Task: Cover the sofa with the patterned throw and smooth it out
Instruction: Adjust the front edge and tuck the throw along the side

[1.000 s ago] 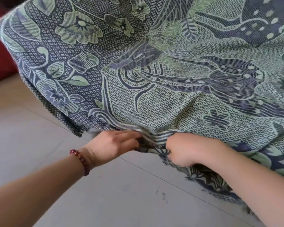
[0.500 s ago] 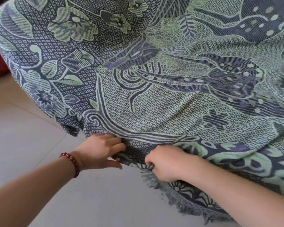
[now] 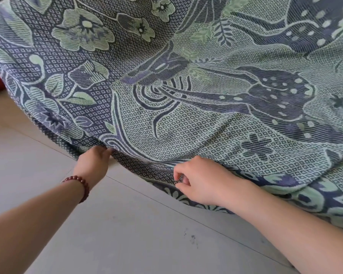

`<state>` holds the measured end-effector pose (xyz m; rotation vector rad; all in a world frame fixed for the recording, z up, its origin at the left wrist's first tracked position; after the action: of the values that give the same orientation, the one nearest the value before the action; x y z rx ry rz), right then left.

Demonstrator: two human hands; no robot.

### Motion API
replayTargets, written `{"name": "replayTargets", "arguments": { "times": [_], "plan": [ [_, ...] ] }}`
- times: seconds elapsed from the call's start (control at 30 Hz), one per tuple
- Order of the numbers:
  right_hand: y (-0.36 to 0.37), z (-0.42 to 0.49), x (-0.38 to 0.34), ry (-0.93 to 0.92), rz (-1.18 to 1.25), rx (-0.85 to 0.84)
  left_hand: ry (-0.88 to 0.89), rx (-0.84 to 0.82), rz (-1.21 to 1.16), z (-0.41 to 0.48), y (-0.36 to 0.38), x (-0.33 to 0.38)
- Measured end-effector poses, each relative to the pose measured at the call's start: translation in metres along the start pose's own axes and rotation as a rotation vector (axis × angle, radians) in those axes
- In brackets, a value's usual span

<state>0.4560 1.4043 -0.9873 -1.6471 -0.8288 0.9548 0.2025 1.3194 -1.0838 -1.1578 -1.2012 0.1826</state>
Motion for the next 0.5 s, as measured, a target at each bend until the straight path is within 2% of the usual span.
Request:
{"name": "replayTargets", "arguments": {
  "times": [0.07,0.13,0.2,0.33,0.4,0.5],
  "plan": [
    [0.001,0.000,0.003,0.003,-0.010,0.000,-0.132,-0.043,-0.272,0.005,0.016,-0.006],
    [0.002,0.000,0.005,0.008,-0.008,-0.004,-0.160,-0.036,-0.358,0.007,0.025,-0.008],
    [0.004,0.002,0.006,0.016,-0.003,-0.003,-0.194,0.006,-0.464,0.005,0.024,-0.007],
    [0.011,0.007,0.003,0.014,0.009,0.007,-0.397,0.129,-0.901,-0.009,0.020,-0.010],
    [0.018,0.010,-0.004,0.005,0.007,0.005,-0.482,0.094,-1.010,-0.017,0.026,-0.011],
    [0.032,0.018,-0.017,0.006,0.008,0.012,-0.534,-0.053,-1.077,-0.025,0.033,-0.005]
  ]
}}
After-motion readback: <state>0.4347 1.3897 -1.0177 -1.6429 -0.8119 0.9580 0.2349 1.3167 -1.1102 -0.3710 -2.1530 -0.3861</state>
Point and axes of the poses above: each hand's wrist, its own z-axis towards the middle knuckle, its own y-axis out of the palm, x = y × z, the point moved 9 cm from there along z, towards the middle knuckle, and after that the axes turned 6 degrees about -z, right-handed, at the moved point
